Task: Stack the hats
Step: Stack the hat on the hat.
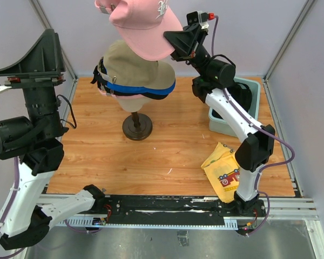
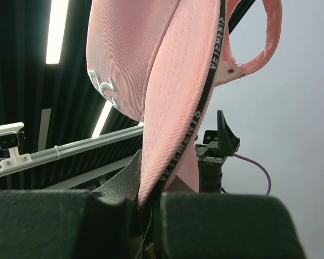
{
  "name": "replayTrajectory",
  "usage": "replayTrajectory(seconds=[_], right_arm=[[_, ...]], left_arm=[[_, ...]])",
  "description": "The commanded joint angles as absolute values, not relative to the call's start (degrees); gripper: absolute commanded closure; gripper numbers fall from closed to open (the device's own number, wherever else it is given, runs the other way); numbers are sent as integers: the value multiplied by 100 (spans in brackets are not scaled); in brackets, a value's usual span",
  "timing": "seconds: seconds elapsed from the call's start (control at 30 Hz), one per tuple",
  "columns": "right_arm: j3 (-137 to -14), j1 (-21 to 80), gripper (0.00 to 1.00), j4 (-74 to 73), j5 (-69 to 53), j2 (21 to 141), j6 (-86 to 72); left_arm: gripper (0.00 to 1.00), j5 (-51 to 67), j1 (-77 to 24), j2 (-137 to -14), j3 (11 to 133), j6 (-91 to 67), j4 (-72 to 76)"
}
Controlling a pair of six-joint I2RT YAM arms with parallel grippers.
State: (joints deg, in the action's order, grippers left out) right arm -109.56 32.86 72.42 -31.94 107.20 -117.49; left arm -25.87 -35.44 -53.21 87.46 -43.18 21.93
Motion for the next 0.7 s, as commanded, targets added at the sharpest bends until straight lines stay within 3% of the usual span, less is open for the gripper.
replayTrajectory(seconds=[0.0,0.2,0.3,0.67], right_arm=[[-11277,3347,99,7648,-3172,10812,-12381],[-11387,3449,99,7567,-3245,10734,-12505],[-11412,3507,99,7591,-3239,10702,-12584],[-11093,3745,99,7924,-3196,10502,-12784]], left_arm=[[29,-2579,-3577,-5333,8633,-3498,1752],[14,-2186,-3577,-5511,8703,-2667,1408],[2,-2238,-3577,-5528,8577,-2618,1439],[0,-1984,-3564,-5826,8939,-3269,1216]])
